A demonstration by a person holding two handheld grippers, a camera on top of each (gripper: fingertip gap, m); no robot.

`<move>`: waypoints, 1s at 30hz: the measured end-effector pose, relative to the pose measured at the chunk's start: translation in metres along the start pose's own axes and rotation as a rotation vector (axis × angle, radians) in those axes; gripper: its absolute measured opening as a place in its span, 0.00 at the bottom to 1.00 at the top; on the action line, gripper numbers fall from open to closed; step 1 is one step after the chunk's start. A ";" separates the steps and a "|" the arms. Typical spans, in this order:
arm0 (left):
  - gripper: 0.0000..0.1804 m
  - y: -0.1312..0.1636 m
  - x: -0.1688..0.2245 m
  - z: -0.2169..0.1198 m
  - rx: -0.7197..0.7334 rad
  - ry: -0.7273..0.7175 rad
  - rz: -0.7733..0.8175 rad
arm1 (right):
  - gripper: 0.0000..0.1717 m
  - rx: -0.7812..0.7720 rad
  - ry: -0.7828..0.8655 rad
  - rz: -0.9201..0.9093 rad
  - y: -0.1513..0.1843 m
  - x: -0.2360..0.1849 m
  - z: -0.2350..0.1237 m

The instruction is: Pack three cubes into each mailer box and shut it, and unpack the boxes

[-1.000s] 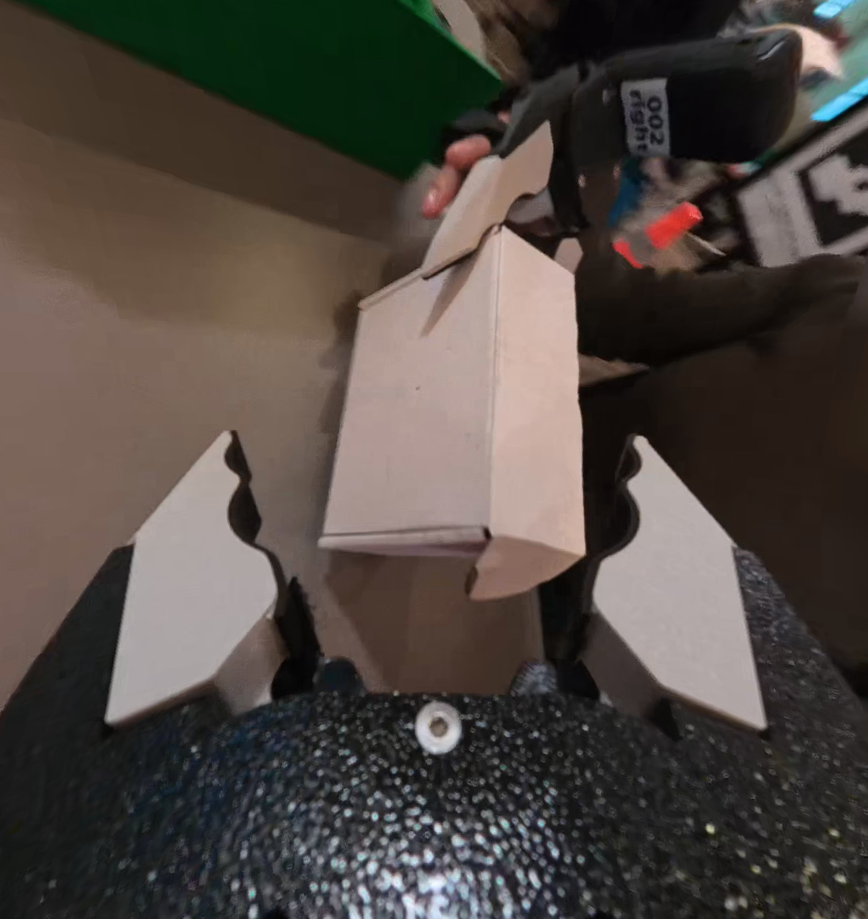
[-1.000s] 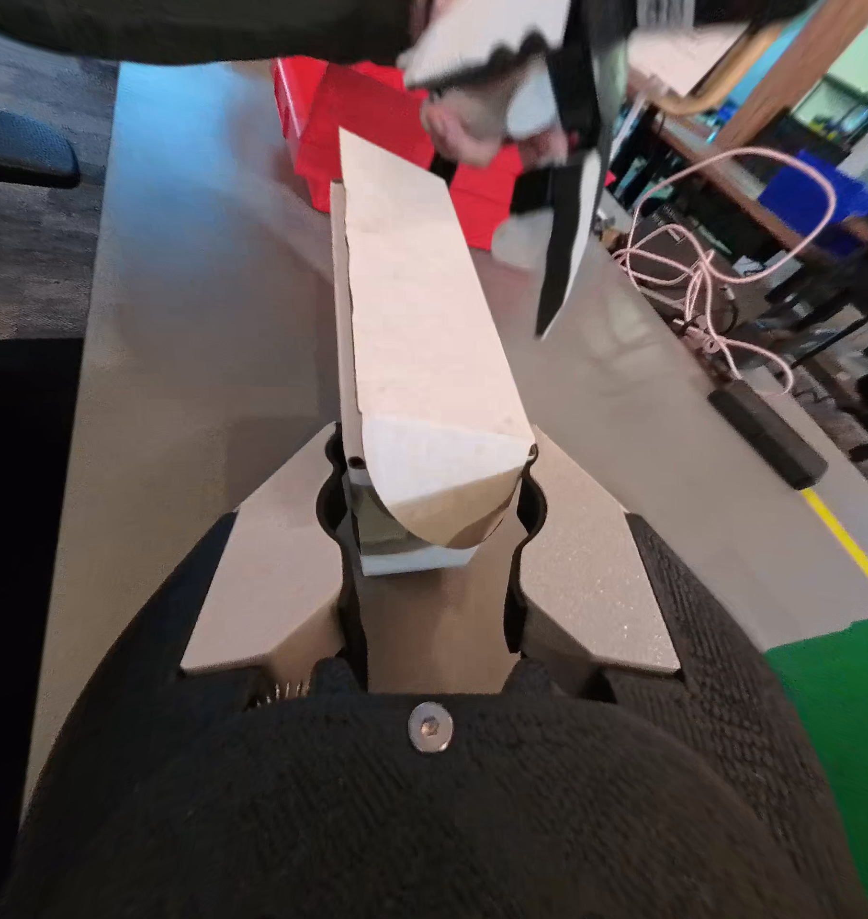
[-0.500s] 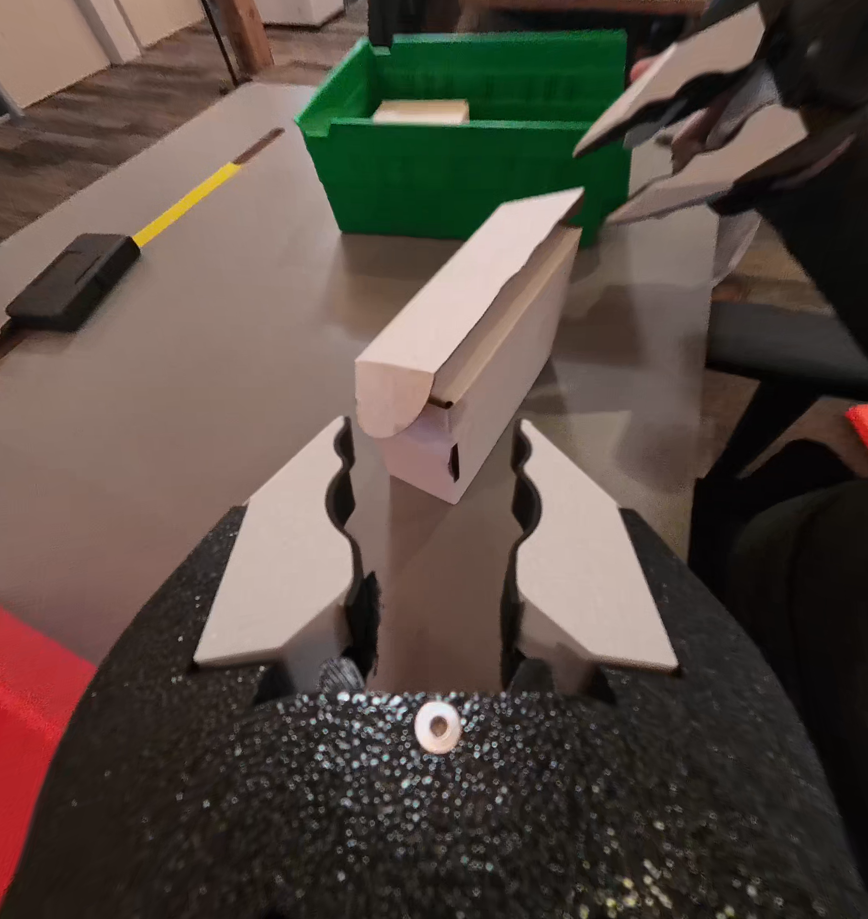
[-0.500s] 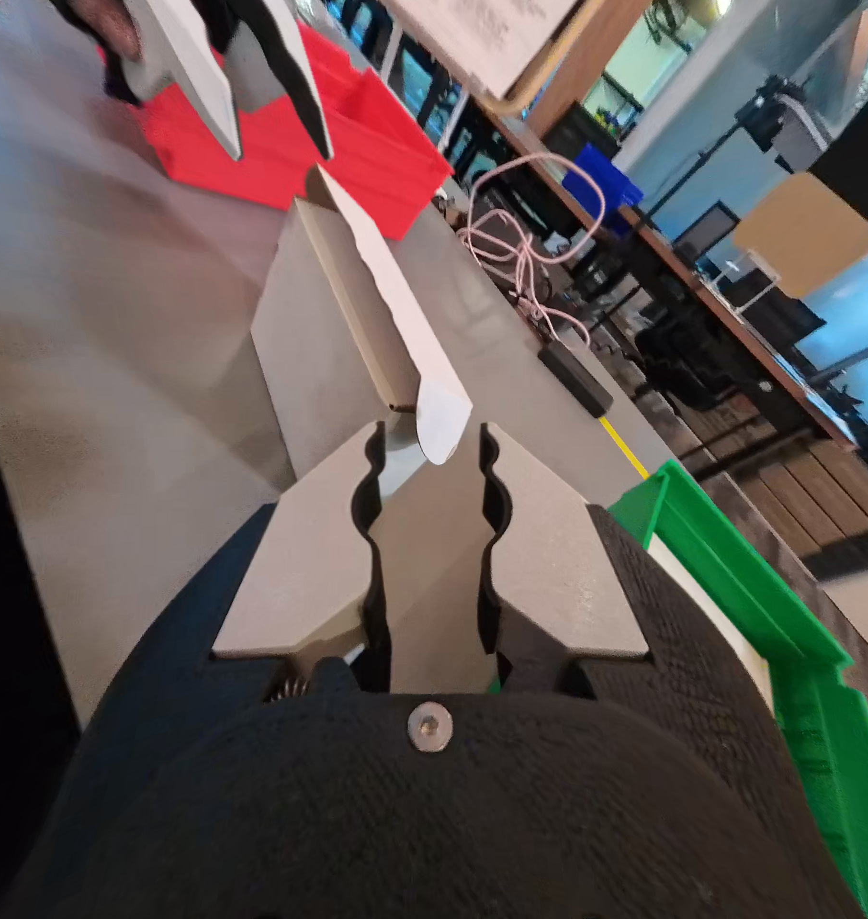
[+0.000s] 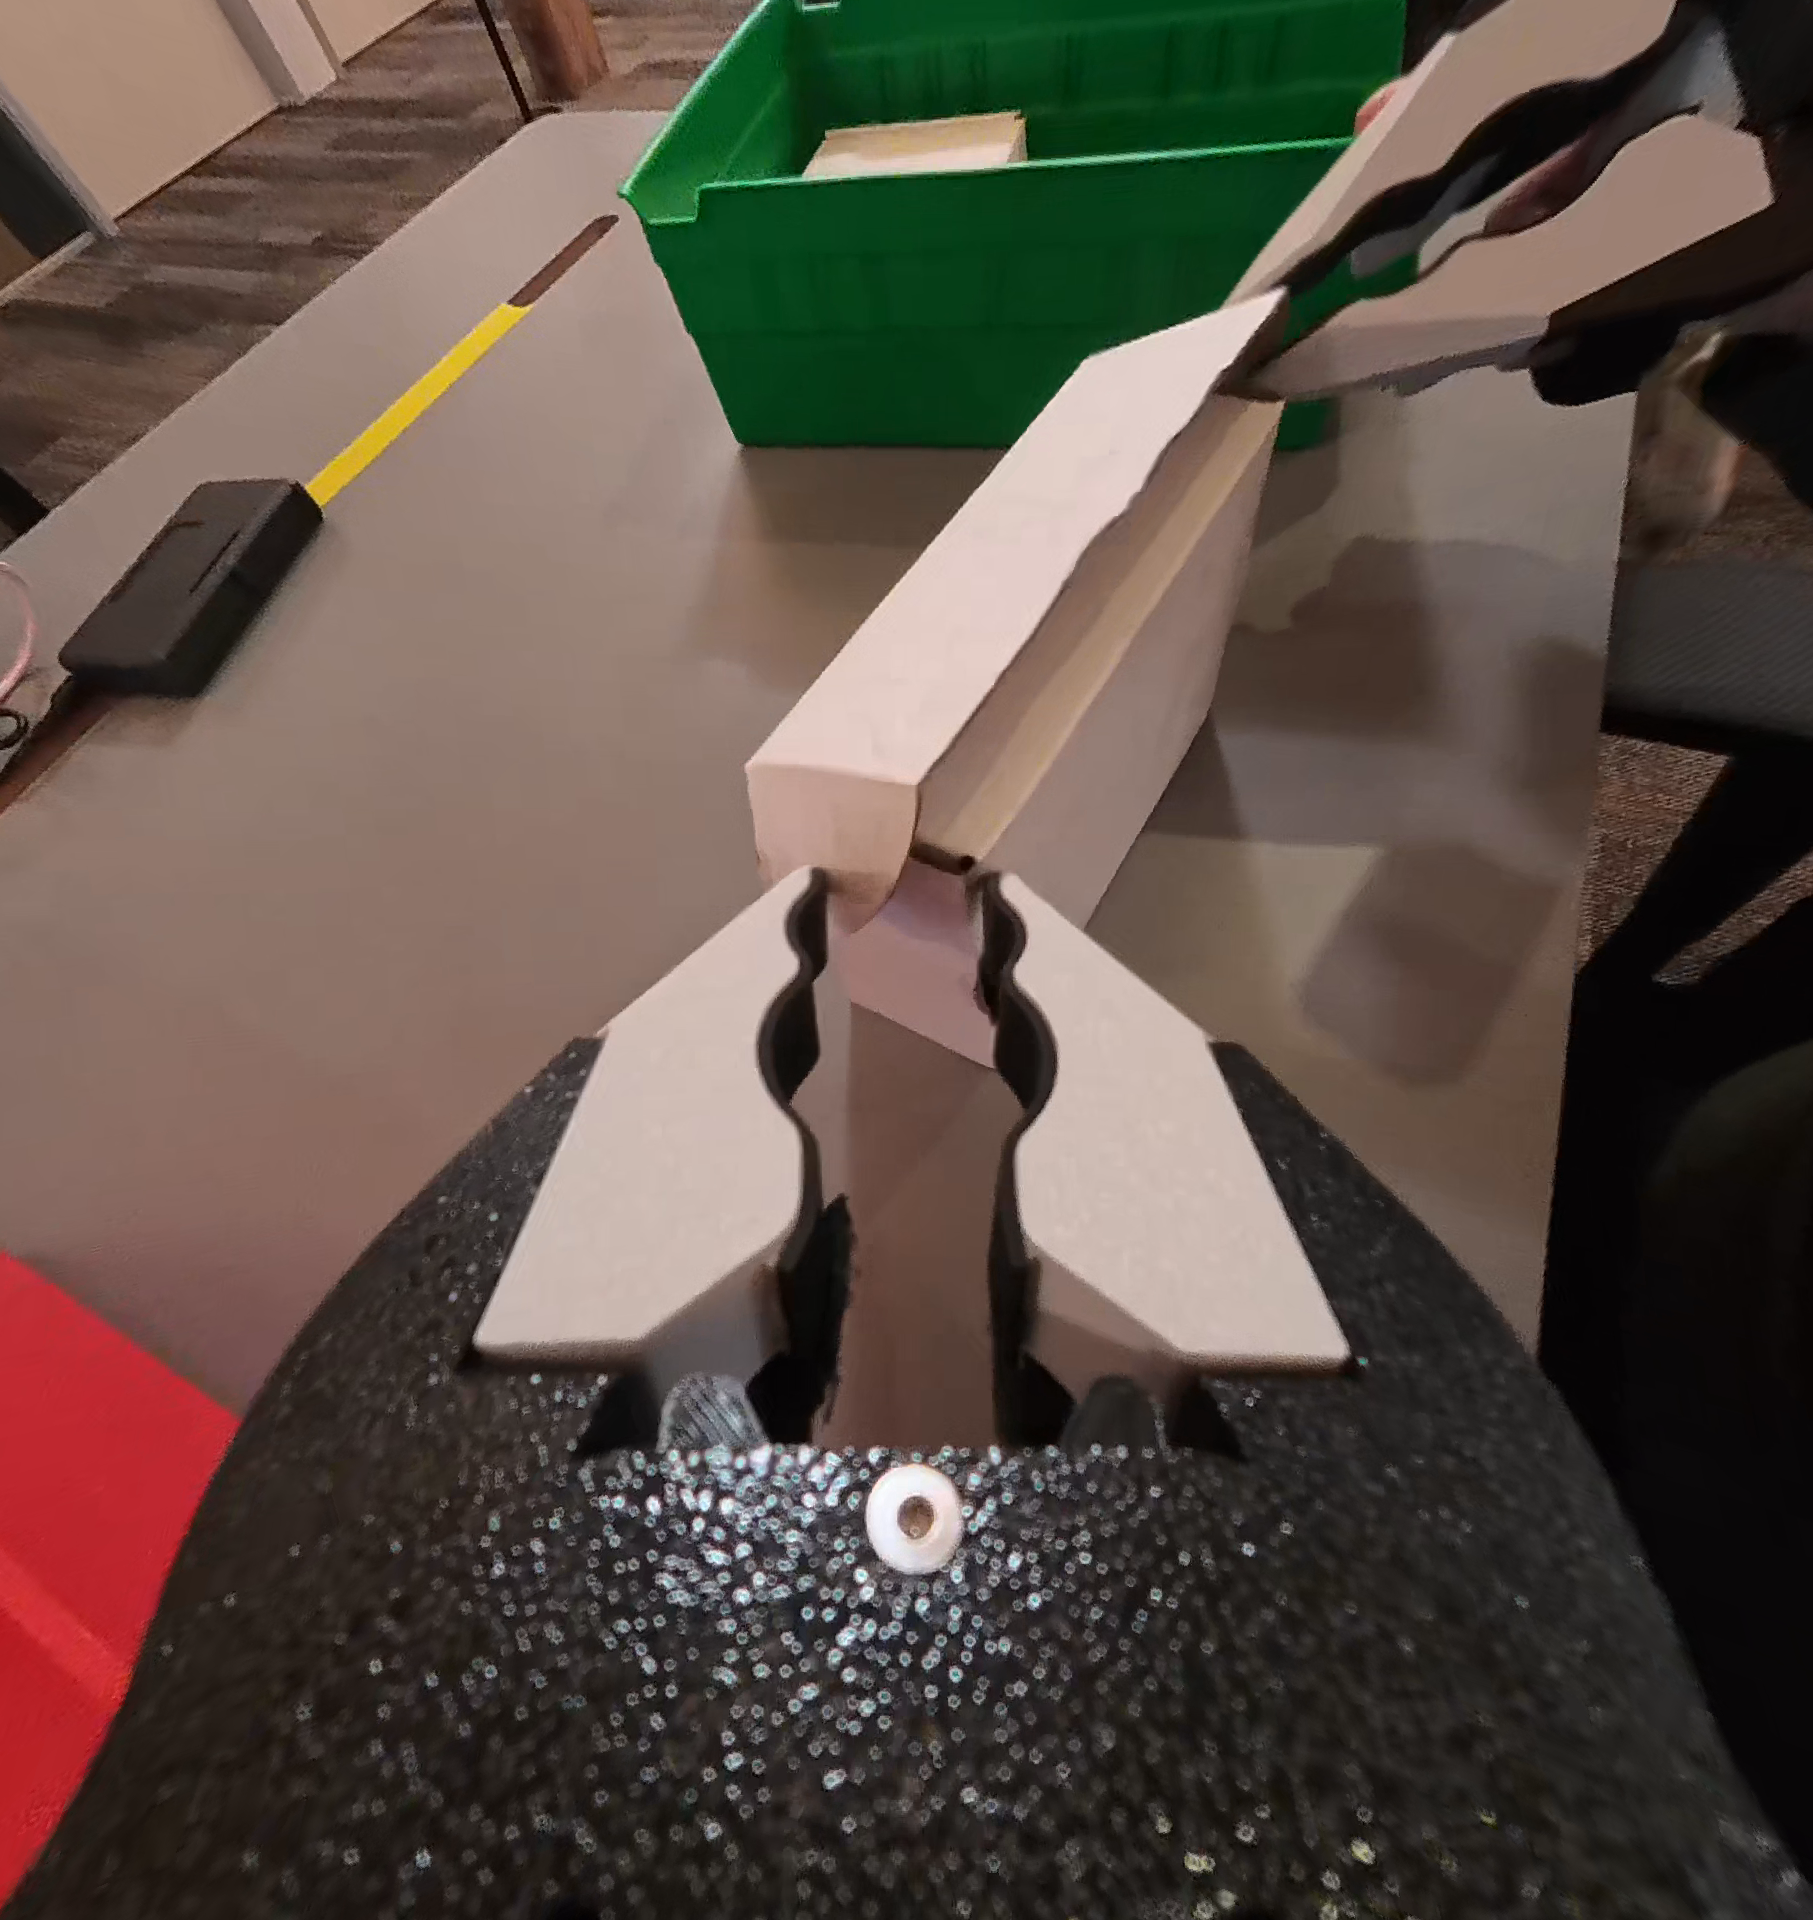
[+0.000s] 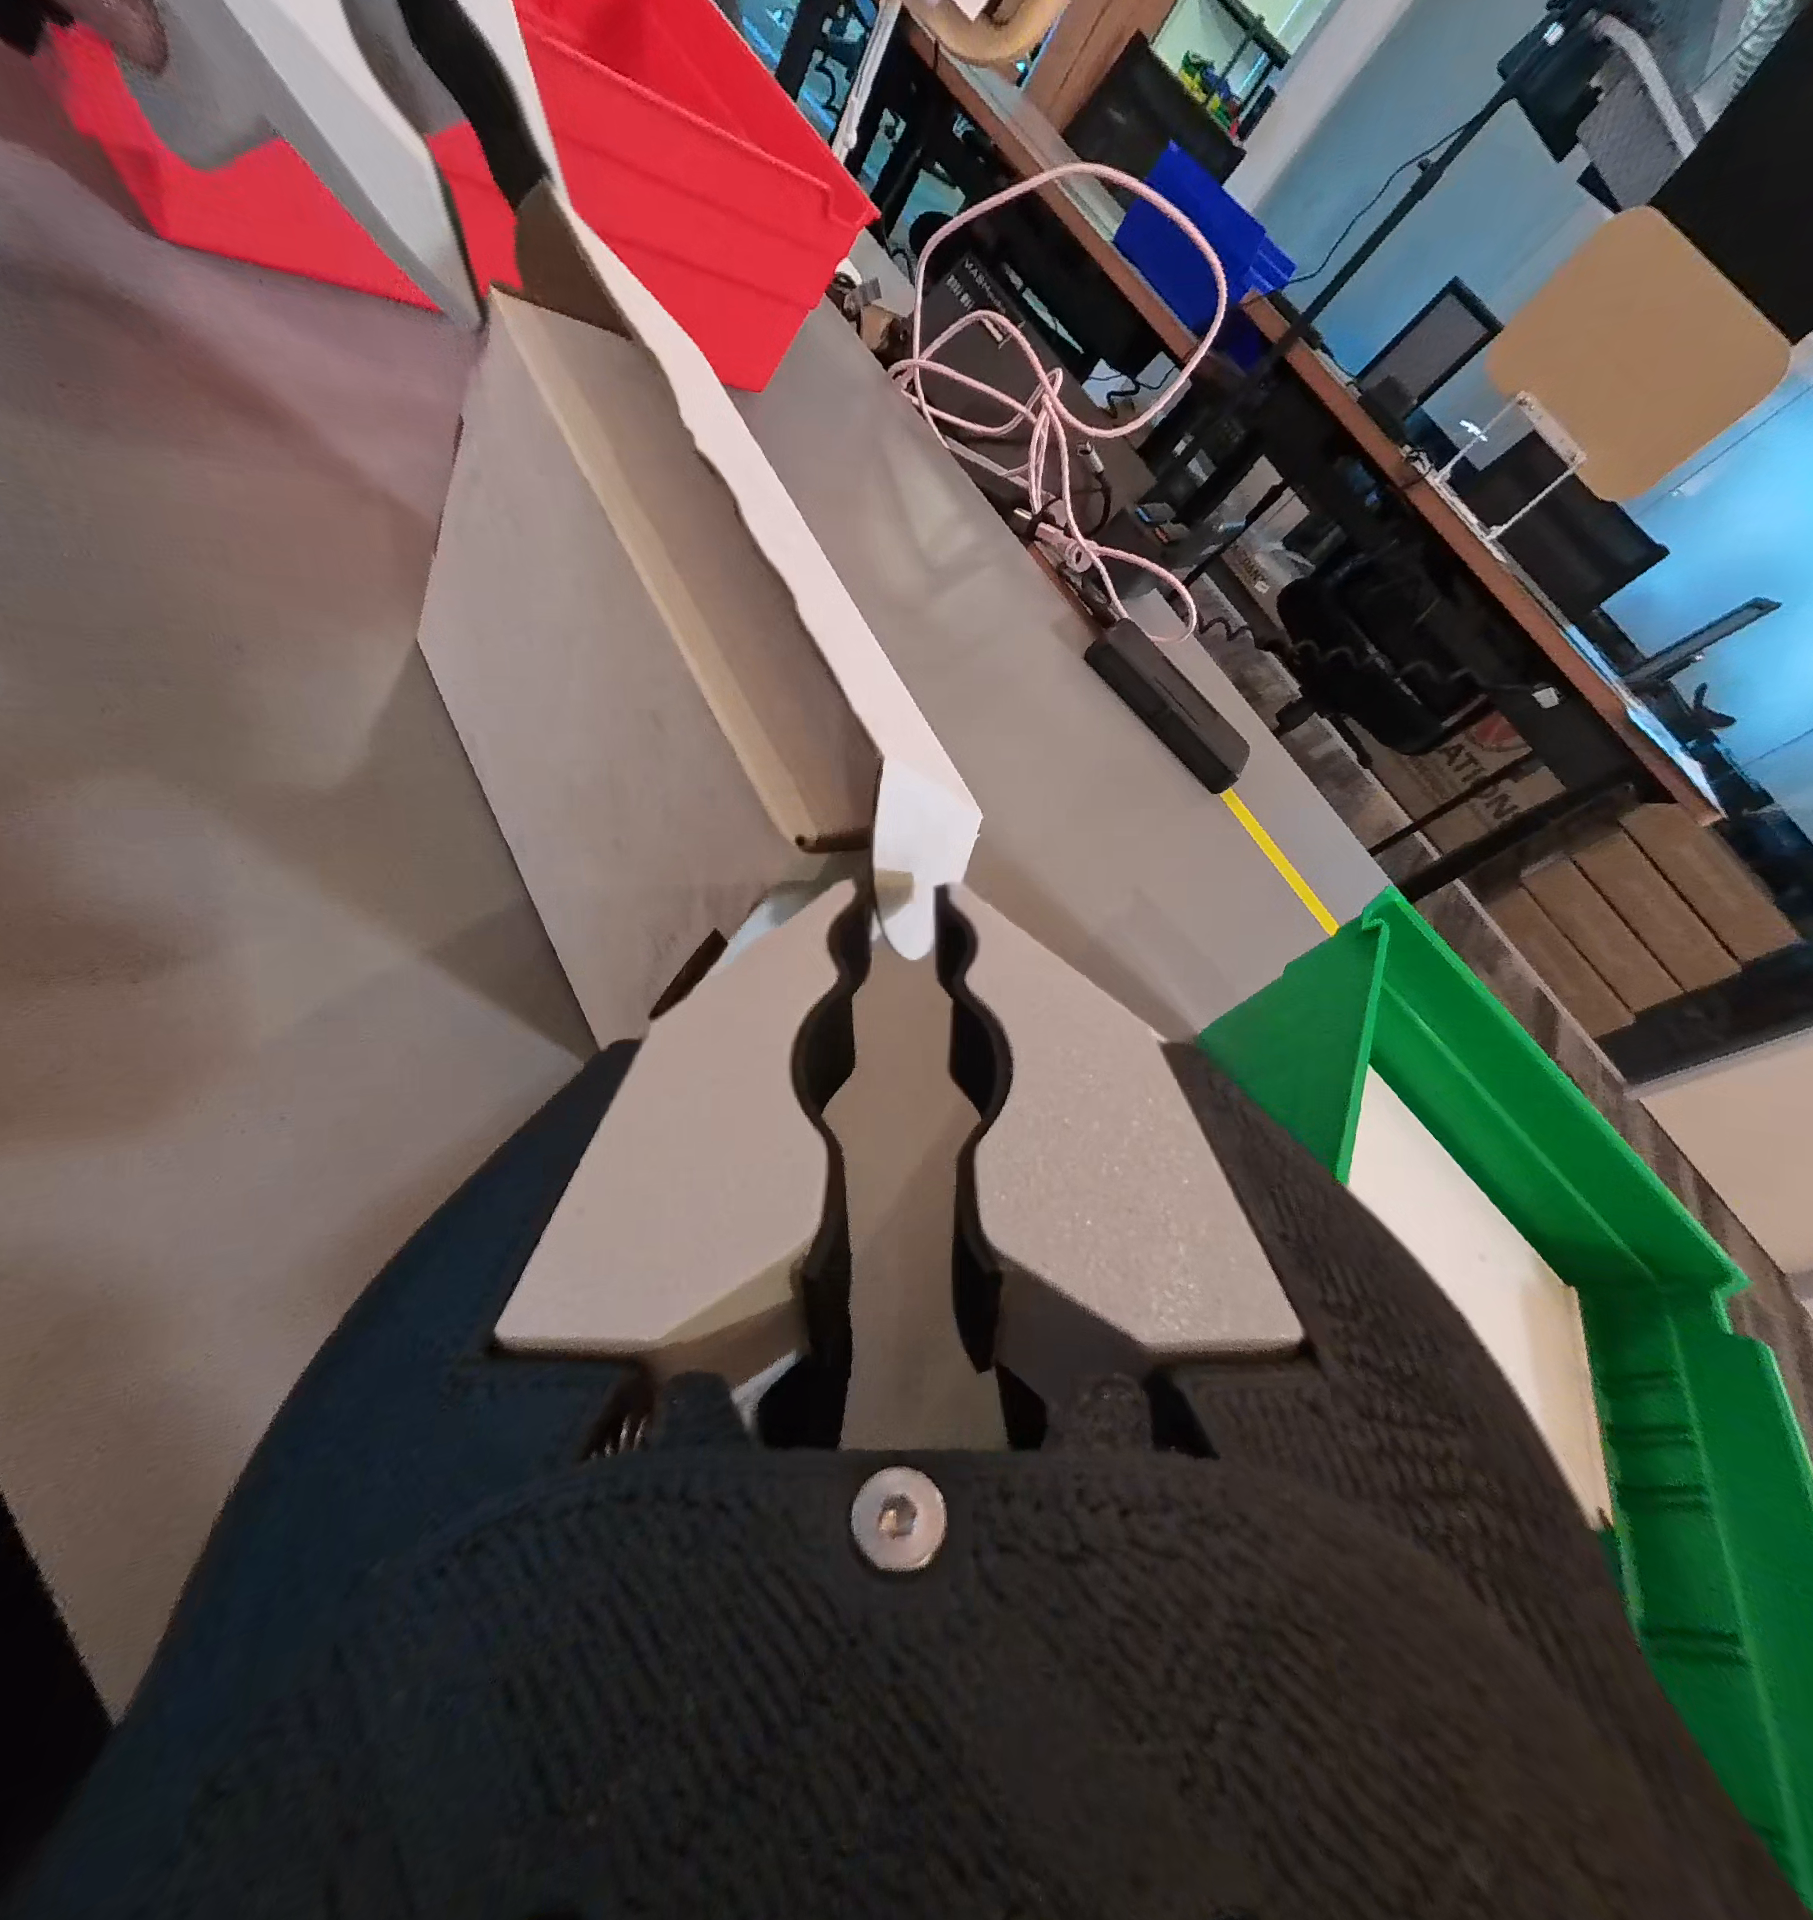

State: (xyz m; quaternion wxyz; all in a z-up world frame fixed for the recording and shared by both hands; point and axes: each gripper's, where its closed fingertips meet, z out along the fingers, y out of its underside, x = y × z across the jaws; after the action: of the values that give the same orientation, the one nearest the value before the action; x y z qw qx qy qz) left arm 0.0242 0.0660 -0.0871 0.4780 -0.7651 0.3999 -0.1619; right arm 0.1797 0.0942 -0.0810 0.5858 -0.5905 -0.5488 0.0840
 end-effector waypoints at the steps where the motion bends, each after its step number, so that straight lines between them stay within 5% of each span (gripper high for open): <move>1: 0.15 0.000 0.000 0.000 0.000 -0.001 0.003 | 0.07 0.011 0.004 0.008 -0.001 0.001 0.000; 19: 0.02 -0.005 -0.005 -0.002 0.057 -0.030 -0.099 | 0.00 0.032 0.027 0.269 -0.010 0.020 0.003; 30: 0.01 -0.030 -0.010 -0.009 0.163 -0.038 -0.353 | 0.00 0.102 -0.032 0.551 -0.026 0.024 0.011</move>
State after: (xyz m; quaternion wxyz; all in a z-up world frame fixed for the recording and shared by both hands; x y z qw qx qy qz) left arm 0.0263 0.0750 -0.0556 0.5100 -0.7851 0.2360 -0.2606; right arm 0.1665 0.1107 -0.0511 0.5609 -0.6859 -0.3718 0.2771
